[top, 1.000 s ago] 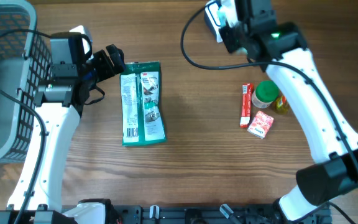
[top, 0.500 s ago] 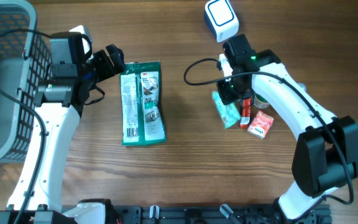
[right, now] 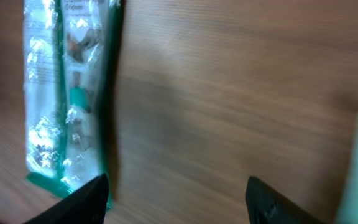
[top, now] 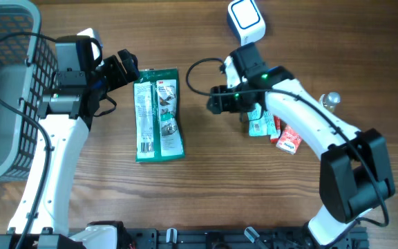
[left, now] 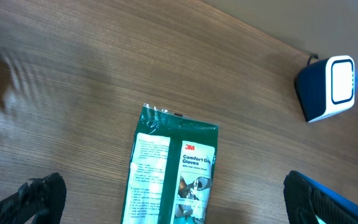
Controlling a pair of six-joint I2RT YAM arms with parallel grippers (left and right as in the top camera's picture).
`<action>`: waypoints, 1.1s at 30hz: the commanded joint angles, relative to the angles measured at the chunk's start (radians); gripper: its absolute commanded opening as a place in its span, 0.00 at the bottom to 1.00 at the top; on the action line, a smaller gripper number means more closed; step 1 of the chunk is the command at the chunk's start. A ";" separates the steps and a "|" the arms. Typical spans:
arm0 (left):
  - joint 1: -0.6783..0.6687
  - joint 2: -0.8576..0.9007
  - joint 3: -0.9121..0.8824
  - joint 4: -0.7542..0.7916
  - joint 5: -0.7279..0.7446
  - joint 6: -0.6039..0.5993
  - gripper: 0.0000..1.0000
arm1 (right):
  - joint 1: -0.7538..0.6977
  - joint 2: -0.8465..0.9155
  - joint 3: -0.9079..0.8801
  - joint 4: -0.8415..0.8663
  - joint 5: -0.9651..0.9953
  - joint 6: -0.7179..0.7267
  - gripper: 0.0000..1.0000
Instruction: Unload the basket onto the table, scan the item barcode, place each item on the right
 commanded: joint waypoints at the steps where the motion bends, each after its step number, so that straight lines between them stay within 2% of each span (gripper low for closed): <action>1: 0.005 0.000 0.006 0.003 0.005 0.010 1.00 | 0.065 0.009 -0.087 0.136 -0.137 0.084 0.70; 5: 0.005 0.000 0.006 0.003 0.005 0.010 1.00 | 0.150 0.010 -0.181 0.344 -0.150 0.102 0.71; 7: 0.005 0.000 0.006 0.004 0.005 0.009 1.00 | 0.167 0.010 -0.207 0.394 -0.146 0.128 0.71; 11: 0.004 0.000 0.006 0.016 0.005 0.011 1.00 | 0.177 0.010 -0.219 0.413 -0.143 0.129 0.71; 15: 0.004 0.006 -0.002 -0.090 0.004 0.017 1.00 | 0.177 0.013 -0.219 0.414 -0.142 0.126 0.73; 16: 0.004 0.013 -0.006 -0.105 0.005 0.017 0.79 | 0.177 0.016 -0.219 0.414 -0.138 0.126 0.74; 18: 0.004 0.042 -0.020 -0.125 0.005 0.016 0.06 | 0.177 0.020 -0.219 0.414 -0.095 0.127 0.75; 22: 0.004 0.142 -0.080 -0.095 0.005 0.016 0.04 | 0.177 0.026 -0.219 0.431 -0.082 0.125 0.71; 27: 0.003 0.318 -0.092 -0.079 0.018 0.017 0.04 | 0.175 0.026 -0.219 0.435 -0.082 0.109 0.71; 33: -0.019 0.506 -0.092 -0.084 0.116 0.017 0.04 | 0.162 0.026 -0.219 0.414 -0.098 0.109 0.72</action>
